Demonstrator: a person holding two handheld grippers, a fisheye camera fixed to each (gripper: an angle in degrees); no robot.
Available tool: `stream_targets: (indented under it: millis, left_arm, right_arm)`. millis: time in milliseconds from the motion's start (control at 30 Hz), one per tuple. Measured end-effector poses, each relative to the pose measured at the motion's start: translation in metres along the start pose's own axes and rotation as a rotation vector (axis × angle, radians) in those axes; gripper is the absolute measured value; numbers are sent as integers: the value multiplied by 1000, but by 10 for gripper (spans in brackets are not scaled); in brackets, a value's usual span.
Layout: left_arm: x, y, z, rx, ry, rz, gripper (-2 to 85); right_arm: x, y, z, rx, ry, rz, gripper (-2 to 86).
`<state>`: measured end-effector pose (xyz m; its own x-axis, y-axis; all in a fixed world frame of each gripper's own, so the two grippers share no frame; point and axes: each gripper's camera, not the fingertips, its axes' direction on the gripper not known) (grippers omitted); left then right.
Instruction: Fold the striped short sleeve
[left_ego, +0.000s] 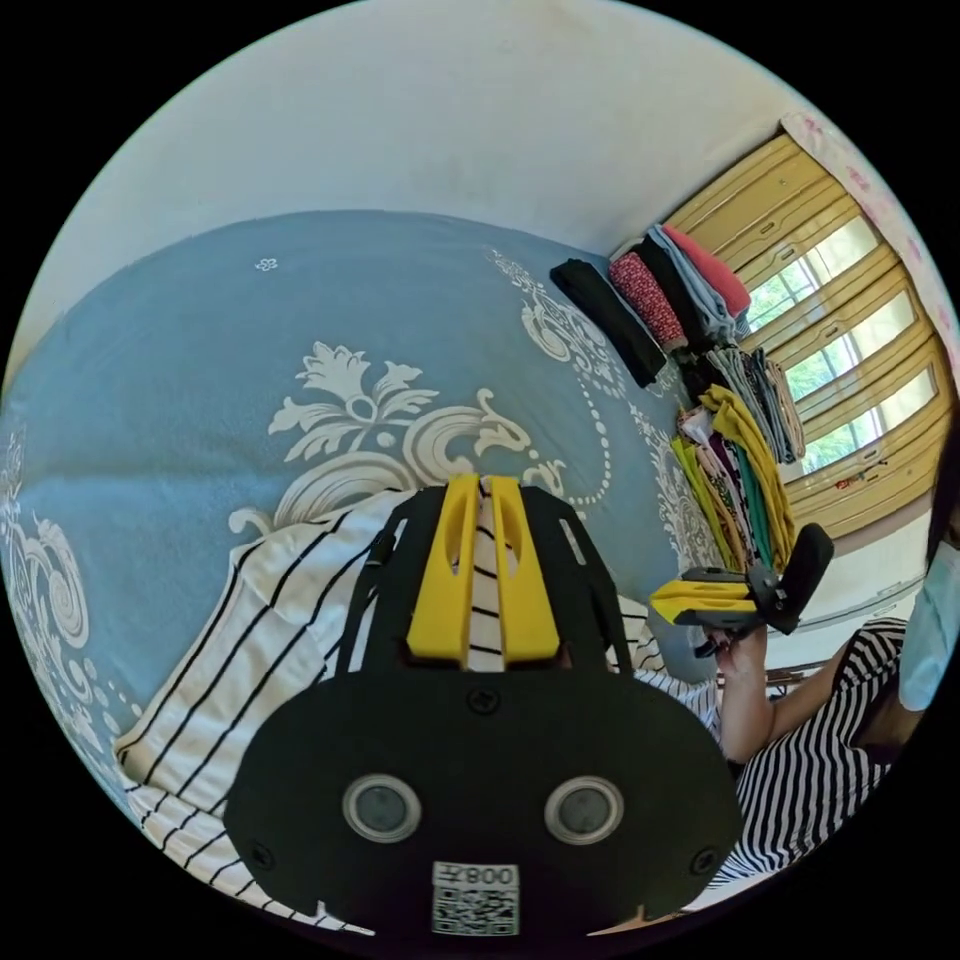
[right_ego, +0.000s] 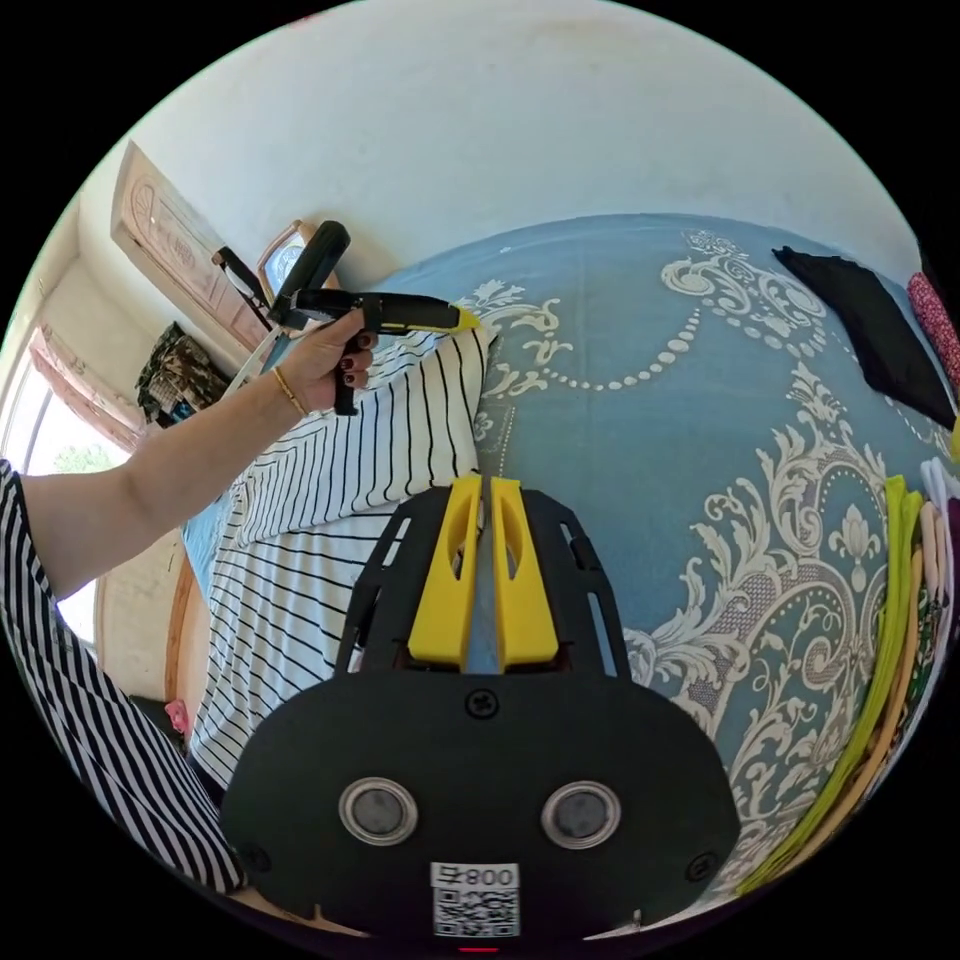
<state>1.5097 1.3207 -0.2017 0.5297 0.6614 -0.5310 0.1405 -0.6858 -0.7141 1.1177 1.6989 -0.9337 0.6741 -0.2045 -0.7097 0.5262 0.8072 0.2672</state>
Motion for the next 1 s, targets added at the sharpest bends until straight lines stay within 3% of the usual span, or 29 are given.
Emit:
stream_targets:
  millis: [167,400,567,700,1000]
  left_arm:
    - [18,14,-22,97,20,39,13]
    - [40,28,11,-45,-87,87,17]
    - [50,35,-7,56,-91,119,57]
    - [42,39,-6,15,-99,71,44]
    - [54,51,-11,3,-95,96,8]
  right_arm:
    - [-9,2,-27,131,-38,-42,4]
    - [-26,-9,0,-27,51,-101,2]
    - [-25,-5,-17,28,59,-131,8]
    - [-21,-1,-29,87,34,-126,16]
    - [-11,-9,-6,-72,20,-85,14]
